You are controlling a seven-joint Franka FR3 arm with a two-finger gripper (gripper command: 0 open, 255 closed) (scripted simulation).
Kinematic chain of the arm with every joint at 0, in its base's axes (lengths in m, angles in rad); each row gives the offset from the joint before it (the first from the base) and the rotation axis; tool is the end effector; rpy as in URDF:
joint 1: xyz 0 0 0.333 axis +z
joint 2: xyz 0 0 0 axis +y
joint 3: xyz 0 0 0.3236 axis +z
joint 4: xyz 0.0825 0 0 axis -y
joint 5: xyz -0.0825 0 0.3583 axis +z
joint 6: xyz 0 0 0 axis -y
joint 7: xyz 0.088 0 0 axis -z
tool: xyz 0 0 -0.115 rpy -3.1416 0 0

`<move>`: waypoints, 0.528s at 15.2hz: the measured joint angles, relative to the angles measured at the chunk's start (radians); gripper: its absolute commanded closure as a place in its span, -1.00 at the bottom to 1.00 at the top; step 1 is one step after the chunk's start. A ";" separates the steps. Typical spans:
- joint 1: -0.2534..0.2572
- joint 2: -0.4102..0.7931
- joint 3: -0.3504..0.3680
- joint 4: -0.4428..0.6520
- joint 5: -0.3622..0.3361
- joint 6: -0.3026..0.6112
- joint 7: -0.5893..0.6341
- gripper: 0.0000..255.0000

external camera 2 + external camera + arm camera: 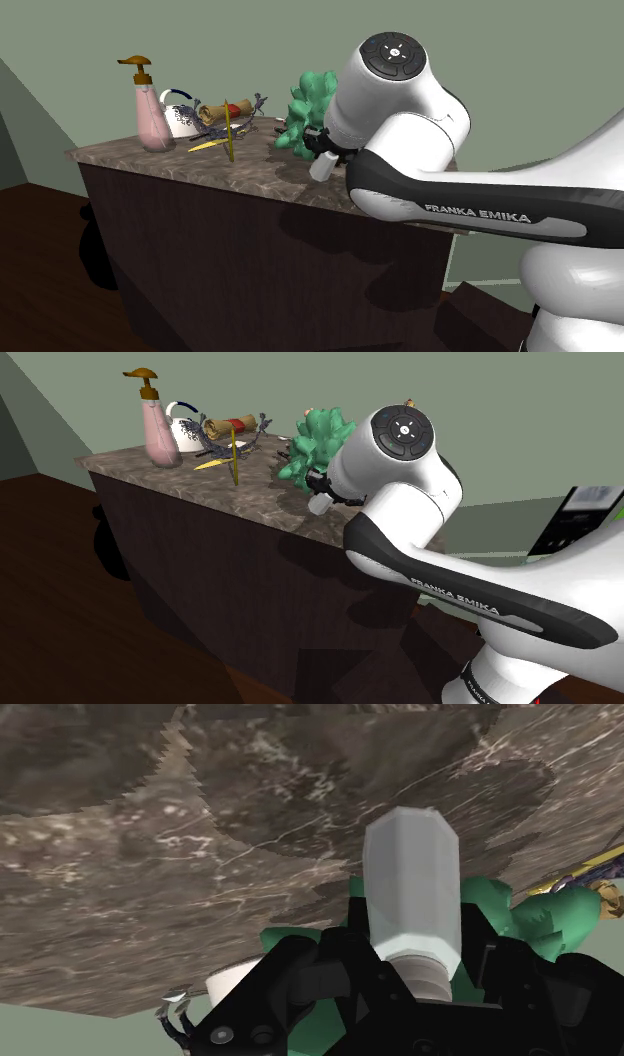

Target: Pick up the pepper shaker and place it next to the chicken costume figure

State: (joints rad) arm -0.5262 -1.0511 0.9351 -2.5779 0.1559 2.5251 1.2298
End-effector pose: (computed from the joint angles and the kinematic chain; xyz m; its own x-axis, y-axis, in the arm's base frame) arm 0.3215 0.2086 0.5257 0.2561 -0.6240 0.7383 -0.6543 -0.6741 -0.3428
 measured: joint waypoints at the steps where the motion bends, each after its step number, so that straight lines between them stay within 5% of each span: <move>1: 0.000 0.000 0.000 0.000 0.000 -0.001 0.000 1.00; 8: -0.001 0.001 -0.010 0.009 -0.003 -0.010 -0.008 1.00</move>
State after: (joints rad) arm -0.5275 -1.0501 0.9247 -2.5686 0.1532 2.5149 1.2222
